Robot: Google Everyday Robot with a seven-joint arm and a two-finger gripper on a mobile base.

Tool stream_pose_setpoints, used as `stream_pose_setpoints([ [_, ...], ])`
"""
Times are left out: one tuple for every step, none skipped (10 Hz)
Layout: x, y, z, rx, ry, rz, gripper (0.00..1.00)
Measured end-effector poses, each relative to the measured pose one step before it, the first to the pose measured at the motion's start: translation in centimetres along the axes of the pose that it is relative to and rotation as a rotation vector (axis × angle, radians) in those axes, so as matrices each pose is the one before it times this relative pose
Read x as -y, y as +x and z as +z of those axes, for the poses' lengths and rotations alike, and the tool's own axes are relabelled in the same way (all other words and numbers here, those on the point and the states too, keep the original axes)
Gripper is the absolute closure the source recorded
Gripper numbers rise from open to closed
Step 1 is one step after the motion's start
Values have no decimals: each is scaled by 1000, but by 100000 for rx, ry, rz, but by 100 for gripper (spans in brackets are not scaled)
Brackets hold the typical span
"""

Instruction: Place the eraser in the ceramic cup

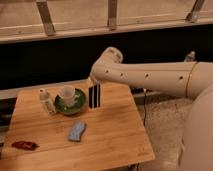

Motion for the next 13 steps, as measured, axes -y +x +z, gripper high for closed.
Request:
stream_pose_setpoints([
  [-44, -1968, 122, 4917, -633, -1041, 100],
  [-492, -1892, 167, 5611, -1509, -1461, 100],
  [-202, -1672, 84, 6615, -2137, -1514, 100],
  [-3, -922, 222, 5418, -2825, -1382, 100],
  [-319, -1210, 496, 4817, -3025, -2272, 100],
  [-512, -915, 522, 2661, -2374, -1135, 100],
  [-733, -1435, 849, 3128, -2925, -2807, 100],
  [-924, -1356, 999, 2409, -3584, -2692, 100],
  [-658, -714, 776, 1605, -3646, -1817, 100],
  [-504, -766, 645, 1985, -3487, -1720, 100],
  [-382, -674, 586, 2014, -3009, -1525, 100],
  [-171, -369, 236, 1115, -1402, -668, 100],
  [-82, -243, 185, 771, -923, -264, 100],
])
